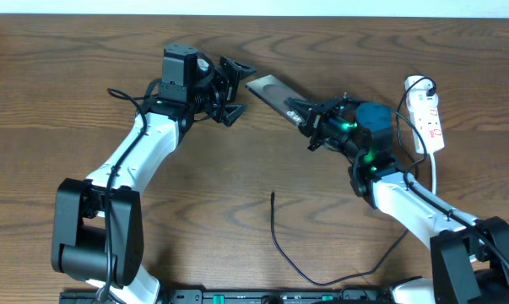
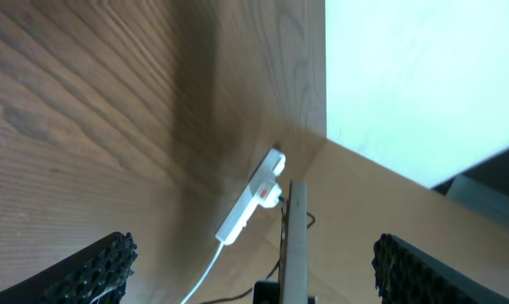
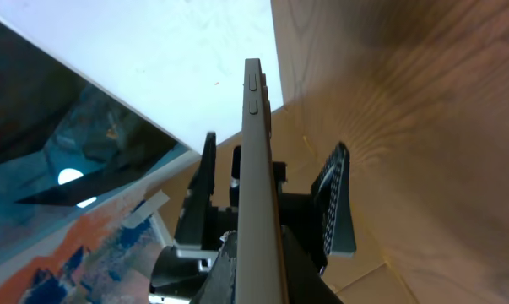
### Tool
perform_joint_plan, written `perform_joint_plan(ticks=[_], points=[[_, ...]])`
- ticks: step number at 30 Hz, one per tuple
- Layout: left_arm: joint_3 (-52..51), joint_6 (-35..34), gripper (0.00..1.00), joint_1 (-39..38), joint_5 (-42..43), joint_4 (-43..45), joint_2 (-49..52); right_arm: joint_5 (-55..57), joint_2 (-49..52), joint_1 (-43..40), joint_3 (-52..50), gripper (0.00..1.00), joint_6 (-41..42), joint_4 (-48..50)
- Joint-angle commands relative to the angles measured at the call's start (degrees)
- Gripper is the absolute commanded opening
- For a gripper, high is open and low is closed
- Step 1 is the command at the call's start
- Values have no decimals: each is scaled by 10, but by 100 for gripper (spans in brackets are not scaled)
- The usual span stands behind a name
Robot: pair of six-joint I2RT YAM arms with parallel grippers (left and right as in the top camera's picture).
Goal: Plug charger to phone and switch on socket
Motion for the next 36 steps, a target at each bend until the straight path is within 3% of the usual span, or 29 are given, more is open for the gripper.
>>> perform_joint_plan(ticks=[1, 12, 20, 21, 23, 29, 33, 34, 36], points=[[7, -26, 91, 0, -24, 5, -14, 17, -2, 17, 5, 2, 23, 19], [7, -33, 91, -42, -28, 35, -14, 102, -2, 64, 5, 2, 62, 25], [7, -33, 91, -55, -35, 35, -14, 103, -2, 67, 5, 2, 62, 34], [7, -33, 83, -56, -38, 35, -14, 103, -2, 68, 5, 1, 62, 37], [7, -33, 77, -57, -40, 35, -14, 103, -2, 69, 5, 2, 62, 37], [7, -33, 74, -62, -41, 35, -14, 103, -2, 75, 5, 2, 62, 36], [7, -33, 63, -63, -41, 35, -14, 103, -2, 75, 5, 2, 62, 36], [7, -33, 58, -63, -41, 35, -14, 103, -2, 75, 5, 2, 62, 36], [7, -33, 40, -63, -41, 35, -14, 103, -2, 76, 5, 1, 61, 36]])
